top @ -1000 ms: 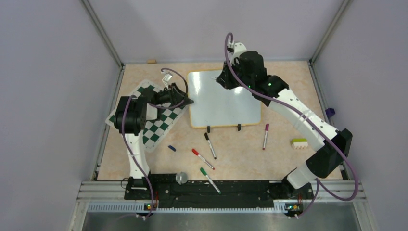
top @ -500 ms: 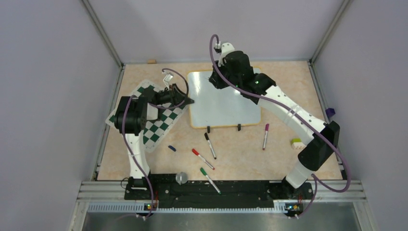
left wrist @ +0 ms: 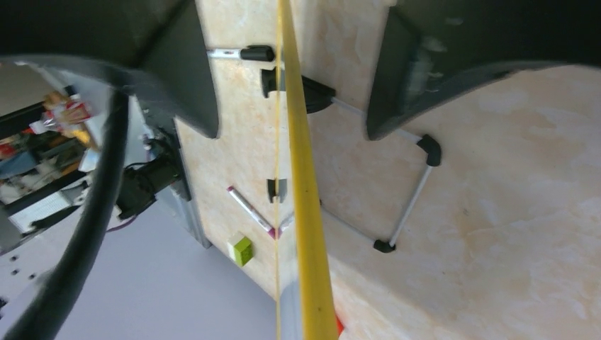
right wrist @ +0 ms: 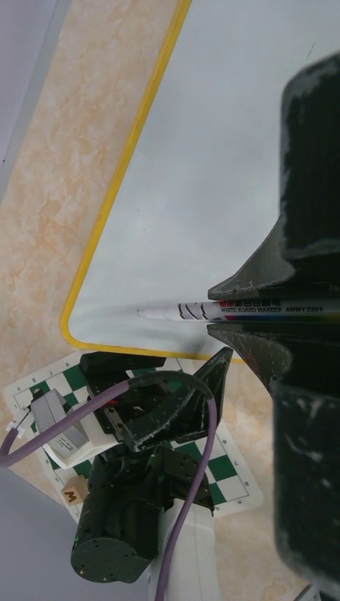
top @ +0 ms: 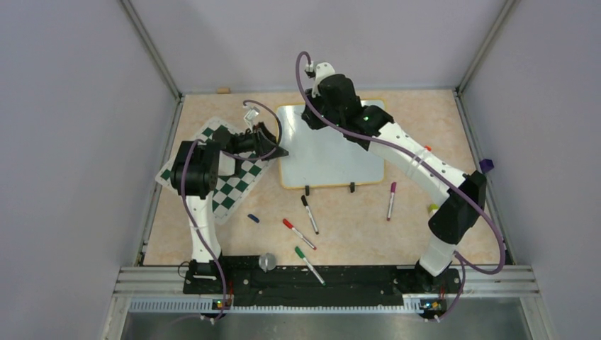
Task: Write a sentence on the whiteboard
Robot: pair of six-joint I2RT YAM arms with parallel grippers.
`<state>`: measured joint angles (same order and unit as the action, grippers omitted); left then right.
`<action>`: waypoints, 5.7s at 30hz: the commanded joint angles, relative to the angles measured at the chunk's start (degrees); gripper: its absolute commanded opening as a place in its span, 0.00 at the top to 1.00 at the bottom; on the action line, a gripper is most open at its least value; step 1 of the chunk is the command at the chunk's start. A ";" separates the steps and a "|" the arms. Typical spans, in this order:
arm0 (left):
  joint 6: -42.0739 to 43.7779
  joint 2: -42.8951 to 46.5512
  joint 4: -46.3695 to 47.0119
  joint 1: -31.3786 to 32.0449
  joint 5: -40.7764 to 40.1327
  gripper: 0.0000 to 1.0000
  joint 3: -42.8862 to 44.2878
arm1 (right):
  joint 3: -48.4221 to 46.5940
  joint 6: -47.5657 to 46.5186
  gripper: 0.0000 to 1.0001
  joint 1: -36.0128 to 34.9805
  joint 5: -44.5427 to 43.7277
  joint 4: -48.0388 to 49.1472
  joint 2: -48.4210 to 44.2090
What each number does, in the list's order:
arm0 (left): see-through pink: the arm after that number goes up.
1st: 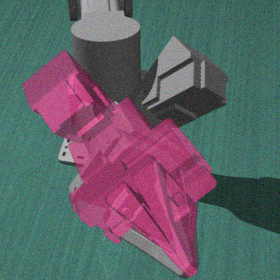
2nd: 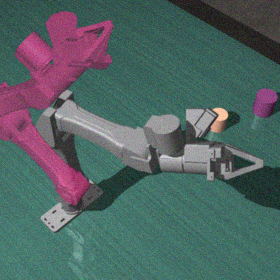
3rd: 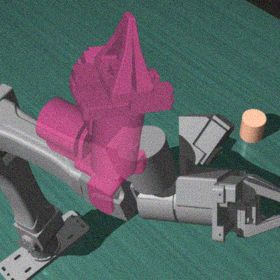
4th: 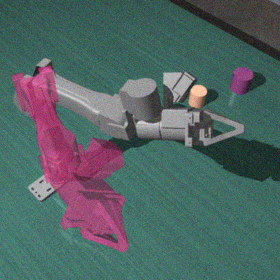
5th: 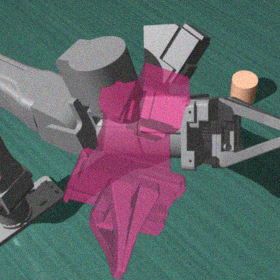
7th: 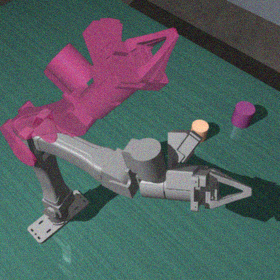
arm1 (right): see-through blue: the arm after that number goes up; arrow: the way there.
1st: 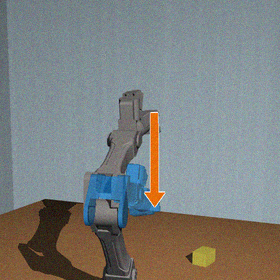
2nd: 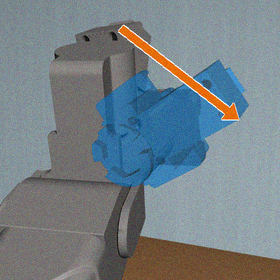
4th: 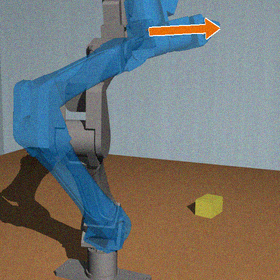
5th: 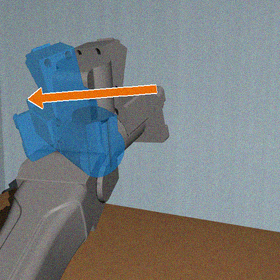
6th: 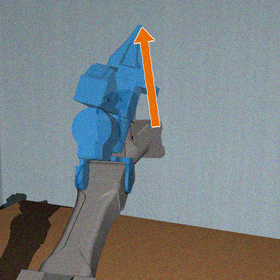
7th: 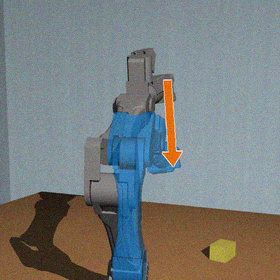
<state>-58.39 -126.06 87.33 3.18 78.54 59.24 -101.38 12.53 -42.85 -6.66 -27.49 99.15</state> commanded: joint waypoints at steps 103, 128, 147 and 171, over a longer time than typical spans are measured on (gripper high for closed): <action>3.81 3.20 5.39 -0.10 -0.61 1.00 -3.78 | -23.37 1.60 1.00 -4.09 -10.49 -9.35 19.28; 3.99 3.43 5.39 -0.10 -0.52 1.00 -3.78 | -23.58 1.33 1.00 -4.08 -17.24 -12.77 18.35; 3.99 3.35 5.38 -0.10 -0.43 1.00 -3.78 | -18.11 -0.63 1.00 -4.07 -10.71 -5.69 11.59; 4.16 3.52 5.39 -0.10 -0.41 1.00 -4.05 | -20.83 0.04 1.00 -4.04 -9.17 -7.40 16.20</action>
<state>-58.13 -124.64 86.96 3.11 76.23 56.01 -119.61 12.60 -47.03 -16.23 -35.48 114.59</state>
